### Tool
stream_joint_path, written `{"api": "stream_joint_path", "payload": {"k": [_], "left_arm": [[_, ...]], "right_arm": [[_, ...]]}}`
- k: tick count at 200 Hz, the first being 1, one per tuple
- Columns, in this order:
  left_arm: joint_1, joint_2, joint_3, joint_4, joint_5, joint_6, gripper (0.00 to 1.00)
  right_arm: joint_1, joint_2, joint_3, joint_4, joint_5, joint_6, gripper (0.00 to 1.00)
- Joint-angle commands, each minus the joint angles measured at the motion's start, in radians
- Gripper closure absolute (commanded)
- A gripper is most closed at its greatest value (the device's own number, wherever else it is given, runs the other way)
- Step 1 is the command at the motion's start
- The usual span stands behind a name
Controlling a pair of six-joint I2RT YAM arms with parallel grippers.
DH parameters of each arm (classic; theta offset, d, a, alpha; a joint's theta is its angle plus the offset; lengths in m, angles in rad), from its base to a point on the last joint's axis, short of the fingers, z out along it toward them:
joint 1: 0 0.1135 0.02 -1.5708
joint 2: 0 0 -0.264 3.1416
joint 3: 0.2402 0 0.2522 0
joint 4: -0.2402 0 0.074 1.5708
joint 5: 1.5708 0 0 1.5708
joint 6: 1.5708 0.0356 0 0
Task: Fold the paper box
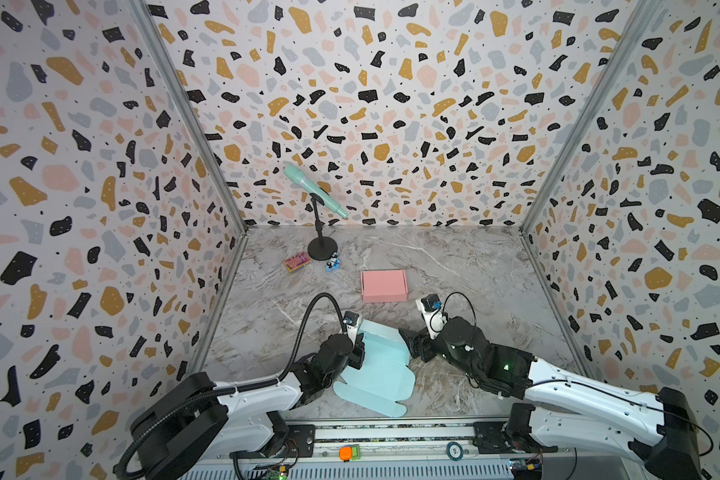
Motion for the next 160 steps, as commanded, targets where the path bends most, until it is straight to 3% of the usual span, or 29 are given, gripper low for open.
{"api": "stream_joint_path", "payload": {"k": [1,160], "left_arm": [[-0.010,0.019,0.020,0.112,-0.019,0.035,0.87],[-0.013,0.143,-0.011,0.243,-0.071,0.076,0.78]], "right_arm": [[-0.018,0.000,-0.008,0.023,-0.039,0.012,0.22],[-0.053,-0.009,-0.016,-0.004,-0.043,0.002,0.22]]}}
